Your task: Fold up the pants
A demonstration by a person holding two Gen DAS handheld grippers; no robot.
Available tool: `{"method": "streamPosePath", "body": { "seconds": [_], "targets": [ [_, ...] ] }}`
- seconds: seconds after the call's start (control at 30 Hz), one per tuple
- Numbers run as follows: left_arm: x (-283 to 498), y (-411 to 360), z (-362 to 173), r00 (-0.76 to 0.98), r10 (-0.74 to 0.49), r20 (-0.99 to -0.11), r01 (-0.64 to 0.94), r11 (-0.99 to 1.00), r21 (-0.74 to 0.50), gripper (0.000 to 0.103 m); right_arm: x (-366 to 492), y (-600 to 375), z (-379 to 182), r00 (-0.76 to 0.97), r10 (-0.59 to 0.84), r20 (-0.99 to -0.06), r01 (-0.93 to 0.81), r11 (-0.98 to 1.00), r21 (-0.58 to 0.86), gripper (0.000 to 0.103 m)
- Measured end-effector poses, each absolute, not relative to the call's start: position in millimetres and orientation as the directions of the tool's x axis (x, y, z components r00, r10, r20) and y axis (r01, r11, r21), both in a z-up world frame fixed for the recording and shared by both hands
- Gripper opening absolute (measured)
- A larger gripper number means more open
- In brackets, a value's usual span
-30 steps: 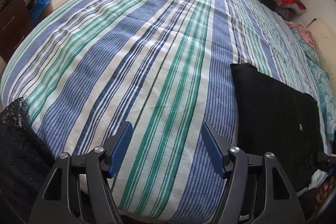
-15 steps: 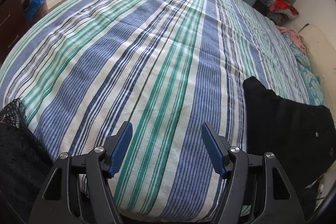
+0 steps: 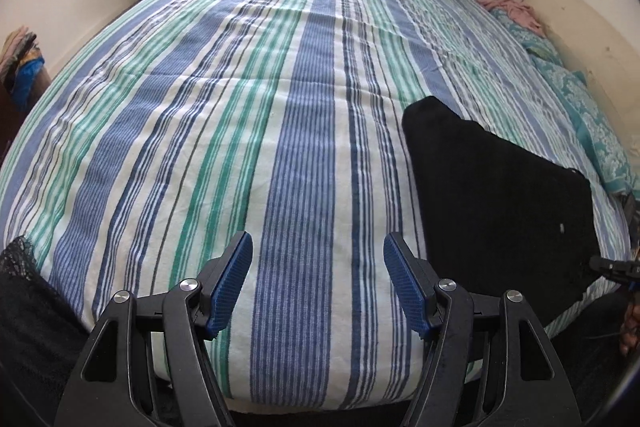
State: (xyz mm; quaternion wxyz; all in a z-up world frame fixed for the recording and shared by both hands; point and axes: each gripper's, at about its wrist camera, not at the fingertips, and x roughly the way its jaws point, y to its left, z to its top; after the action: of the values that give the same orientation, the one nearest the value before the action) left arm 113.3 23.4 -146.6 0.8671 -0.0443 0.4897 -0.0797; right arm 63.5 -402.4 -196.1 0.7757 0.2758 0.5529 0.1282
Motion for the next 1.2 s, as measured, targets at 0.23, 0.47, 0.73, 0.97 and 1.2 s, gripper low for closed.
{"method": "streamPosePath", "body": {
  "seconds": [0.23,0.47,0.73,0.97,1.2],
  "targets": [
    [97.0,-23.2,-124.8,0.518,-0.239,-0.821,0.245,0.961,-0.125,0.071,52.5,-402.1,-160.3,0.431,0.509,-0.745,0.057,0.809,0.585,0.018],
    [96.6,-71.0,-130.3,0.494,-0.232,-0.838,0.339,0.939,-0.061,0.075,52.7,-400.4,-194.3,0.312,0.35,-0.883,0.134,0.904,0.405,0.026],
    [76.5,-97.4,-161.0,0.461,-0.178,-0.869,0.379,0.925,0.012,0.075,67.4,-383.6,-112.4,0.527,0.189,-0.829,-0.006,0.976,0.218,0.029],
    [72.6,-102.7,-166.3,0.467,-0.163,-0.869,0.397,0.917,0.041,0.083,130.4,-373.6,-179.5,0.459,0.203,-0.865,0.011,0.972,0.234,0.022],
    [73.6,-91.6,-150.1,0.452,-0.213,-0.866,0.36,0.932,-0.041,0.083,101.8,-371.3,-162.8,0.489,0.216,-0.845,0.023,0.965,0.259,0.019]
  ]
}}
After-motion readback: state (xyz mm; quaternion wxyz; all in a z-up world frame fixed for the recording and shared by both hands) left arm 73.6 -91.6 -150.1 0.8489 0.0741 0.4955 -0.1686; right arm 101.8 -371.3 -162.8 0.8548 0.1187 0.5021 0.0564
